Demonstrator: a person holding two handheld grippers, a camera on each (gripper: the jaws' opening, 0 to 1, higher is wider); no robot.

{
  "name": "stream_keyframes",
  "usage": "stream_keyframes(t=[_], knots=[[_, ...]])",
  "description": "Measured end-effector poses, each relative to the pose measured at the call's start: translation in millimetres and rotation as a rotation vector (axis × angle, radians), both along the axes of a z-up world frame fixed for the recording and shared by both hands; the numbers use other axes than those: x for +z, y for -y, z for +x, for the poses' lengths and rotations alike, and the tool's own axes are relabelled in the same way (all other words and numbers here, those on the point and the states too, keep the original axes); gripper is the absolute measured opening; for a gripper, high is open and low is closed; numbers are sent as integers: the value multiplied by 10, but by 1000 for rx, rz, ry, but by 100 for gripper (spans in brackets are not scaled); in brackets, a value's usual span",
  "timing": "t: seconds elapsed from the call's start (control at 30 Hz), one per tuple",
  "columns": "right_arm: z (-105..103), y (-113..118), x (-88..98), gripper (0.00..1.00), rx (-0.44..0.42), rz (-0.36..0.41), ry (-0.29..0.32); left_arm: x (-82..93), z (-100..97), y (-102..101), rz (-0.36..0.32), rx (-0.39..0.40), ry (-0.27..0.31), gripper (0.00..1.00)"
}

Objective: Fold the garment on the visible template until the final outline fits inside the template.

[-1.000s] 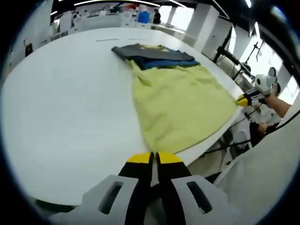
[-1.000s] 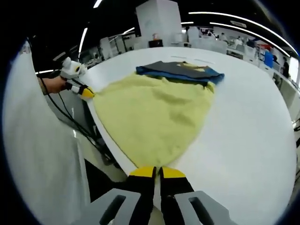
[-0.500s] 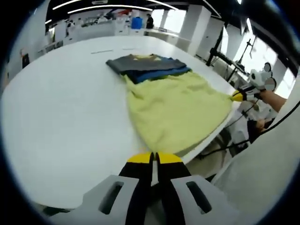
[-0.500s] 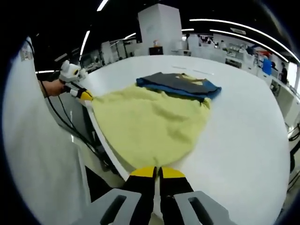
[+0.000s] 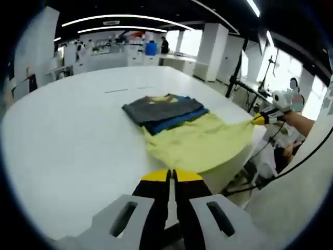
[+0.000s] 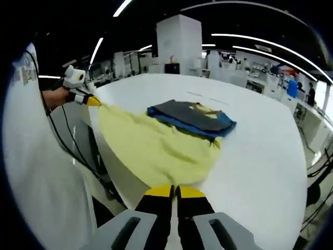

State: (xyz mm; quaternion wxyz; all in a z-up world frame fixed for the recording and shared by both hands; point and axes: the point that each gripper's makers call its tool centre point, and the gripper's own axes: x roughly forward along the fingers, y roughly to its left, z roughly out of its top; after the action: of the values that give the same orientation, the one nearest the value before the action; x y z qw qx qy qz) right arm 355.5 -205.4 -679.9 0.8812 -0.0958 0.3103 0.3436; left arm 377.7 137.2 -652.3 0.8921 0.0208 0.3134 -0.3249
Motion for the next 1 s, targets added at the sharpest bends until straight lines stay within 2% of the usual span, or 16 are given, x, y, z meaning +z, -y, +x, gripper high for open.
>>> stream_keyframes(t=[0.2,0.47,1.0], knots=[[131,38,179,0,-29,17,36,141,146,-1,-1,4,36,0],[334,22,331,0,-37,16,71,236,353,-24,-7,14,68,0],[797,69,547,0,-66,14,118,431,756,-1,2,22,133,0]])
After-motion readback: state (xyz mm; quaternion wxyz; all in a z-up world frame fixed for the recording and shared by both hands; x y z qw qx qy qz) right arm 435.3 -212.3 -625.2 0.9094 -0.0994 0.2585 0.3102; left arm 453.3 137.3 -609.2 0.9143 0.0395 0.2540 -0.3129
